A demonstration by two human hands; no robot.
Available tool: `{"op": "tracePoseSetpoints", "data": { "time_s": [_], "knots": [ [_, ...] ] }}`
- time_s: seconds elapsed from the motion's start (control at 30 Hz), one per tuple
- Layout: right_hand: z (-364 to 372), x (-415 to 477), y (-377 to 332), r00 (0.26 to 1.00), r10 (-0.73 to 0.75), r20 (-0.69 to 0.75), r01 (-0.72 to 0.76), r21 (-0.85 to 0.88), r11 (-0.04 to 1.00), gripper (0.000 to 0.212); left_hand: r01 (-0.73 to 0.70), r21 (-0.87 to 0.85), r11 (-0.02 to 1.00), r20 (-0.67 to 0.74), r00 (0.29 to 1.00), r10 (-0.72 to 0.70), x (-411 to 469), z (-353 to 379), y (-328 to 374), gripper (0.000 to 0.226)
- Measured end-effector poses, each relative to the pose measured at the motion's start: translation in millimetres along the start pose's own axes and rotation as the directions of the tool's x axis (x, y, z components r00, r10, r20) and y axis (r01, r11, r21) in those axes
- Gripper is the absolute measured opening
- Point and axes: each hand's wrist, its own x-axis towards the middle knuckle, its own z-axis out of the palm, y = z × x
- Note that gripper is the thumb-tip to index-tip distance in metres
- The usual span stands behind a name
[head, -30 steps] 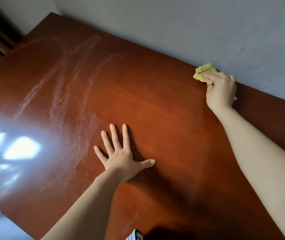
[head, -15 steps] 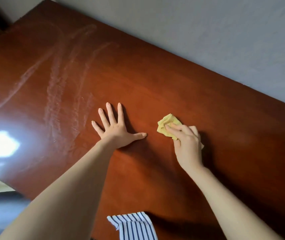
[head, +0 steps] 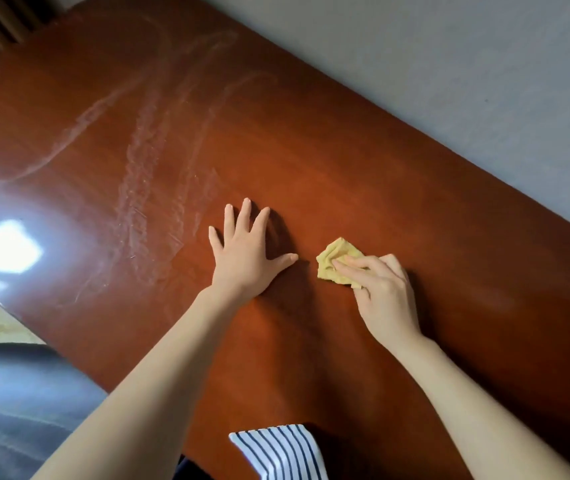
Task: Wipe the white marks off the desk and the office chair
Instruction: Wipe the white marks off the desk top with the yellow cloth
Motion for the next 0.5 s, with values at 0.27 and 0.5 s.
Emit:
{"op": "tracePoseSetpoints", "data": {
  "time_s": [0.27,0.5],
  "knots": [
    [42.7,118.7,-13.2,0.956,0.288,-0.064,-0.286,0.031,0.958,0.034,-0.110,-0.078,0.991,-0.059,0.993,0.106,-59.0,-8.8,-25.2,0.072],
    [72.8,152.0,-63.4,0.908,0.418,0.013,-0.418,0.017,0.908,0.040,-0.077,-0.077,0.994,-0.105,0.992,0.069,-130.6,-10.5,-62.9,0.074]
  ]
}}
